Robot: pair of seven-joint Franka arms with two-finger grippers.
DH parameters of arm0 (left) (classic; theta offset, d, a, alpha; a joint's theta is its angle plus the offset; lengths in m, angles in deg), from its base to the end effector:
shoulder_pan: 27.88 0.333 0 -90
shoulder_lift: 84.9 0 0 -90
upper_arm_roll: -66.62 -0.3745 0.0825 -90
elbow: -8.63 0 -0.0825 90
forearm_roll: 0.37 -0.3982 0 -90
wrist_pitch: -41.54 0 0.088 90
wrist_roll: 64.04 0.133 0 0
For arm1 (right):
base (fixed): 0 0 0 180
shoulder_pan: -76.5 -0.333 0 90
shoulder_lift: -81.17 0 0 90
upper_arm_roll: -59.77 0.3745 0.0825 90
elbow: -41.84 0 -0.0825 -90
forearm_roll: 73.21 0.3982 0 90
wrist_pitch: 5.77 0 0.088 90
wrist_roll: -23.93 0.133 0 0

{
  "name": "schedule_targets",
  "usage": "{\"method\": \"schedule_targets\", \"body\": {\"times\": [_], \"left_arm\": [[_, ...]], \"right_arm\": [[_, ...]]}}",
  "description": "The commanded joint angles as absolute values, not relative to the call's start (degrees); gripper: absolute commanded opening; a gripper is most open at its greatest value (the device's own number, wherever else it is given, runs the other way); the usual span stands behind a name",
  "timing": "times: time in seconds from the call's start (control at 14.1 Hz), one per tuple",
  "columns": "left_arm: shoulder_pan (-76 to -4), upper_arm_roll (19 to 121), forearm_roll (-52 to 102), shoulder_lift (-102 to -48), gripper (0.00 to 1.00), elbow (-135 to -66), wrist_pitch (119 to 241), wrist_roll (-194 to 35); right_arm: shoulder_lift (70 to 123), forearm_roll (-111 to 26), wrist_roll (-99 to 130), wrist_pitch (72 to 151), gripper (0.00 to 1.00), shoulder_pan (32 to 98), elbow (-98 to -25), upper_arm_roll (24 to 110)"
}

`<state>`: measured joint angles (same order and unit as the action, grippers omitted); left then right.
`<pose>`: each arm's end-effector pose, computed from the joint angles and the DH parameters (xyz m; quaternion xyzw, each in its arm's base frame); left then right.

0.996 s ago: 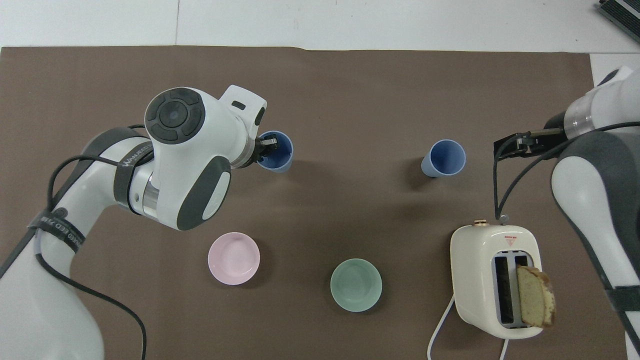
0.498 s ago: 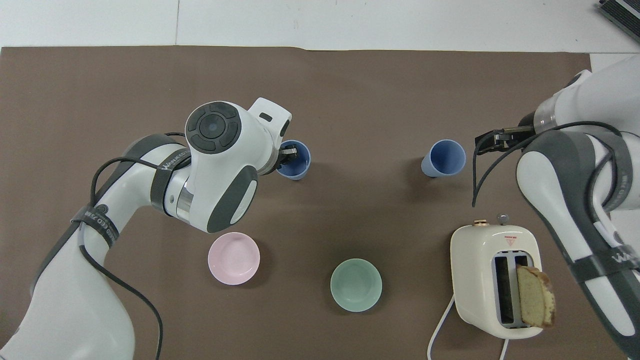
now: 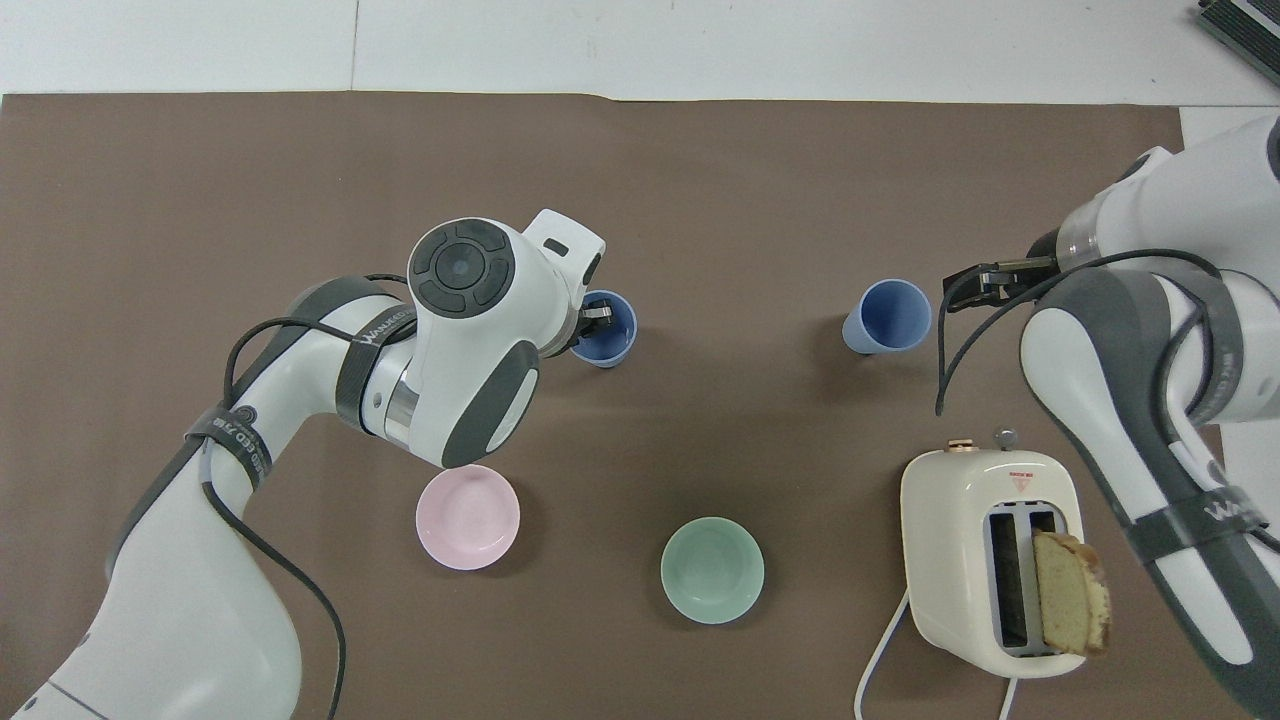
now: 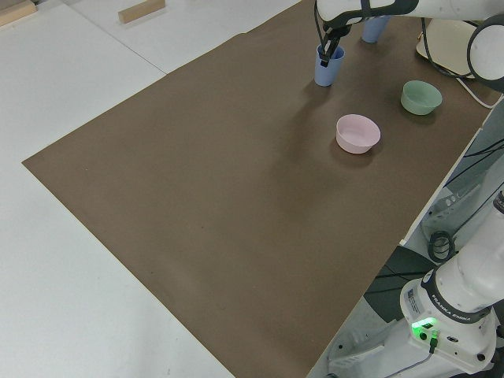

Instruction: Stack blue cups with both arms

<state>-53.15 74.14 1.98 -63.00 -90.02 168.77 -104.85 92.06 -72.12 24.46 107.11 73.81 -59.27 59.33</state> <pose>0.5958 -0.3747 0.3987 0.9936 0.0872 0.0231 0.0686 0.6413 0.0272 0.4809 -0.9999 -0.0115 -0.0075 0.0083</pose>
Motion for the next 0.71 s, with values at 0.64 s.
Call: {"method": "schedule_targets", "body": {"times": [0.64], "left_arm": [[-48.02,72.77,-4.24,-70.21,1.0,-89.54,157.75,-93.52]], "right_arm": [[97.16,-71.28,22.53,117.63,1.0,72.29,-63.27,59.41]]}}
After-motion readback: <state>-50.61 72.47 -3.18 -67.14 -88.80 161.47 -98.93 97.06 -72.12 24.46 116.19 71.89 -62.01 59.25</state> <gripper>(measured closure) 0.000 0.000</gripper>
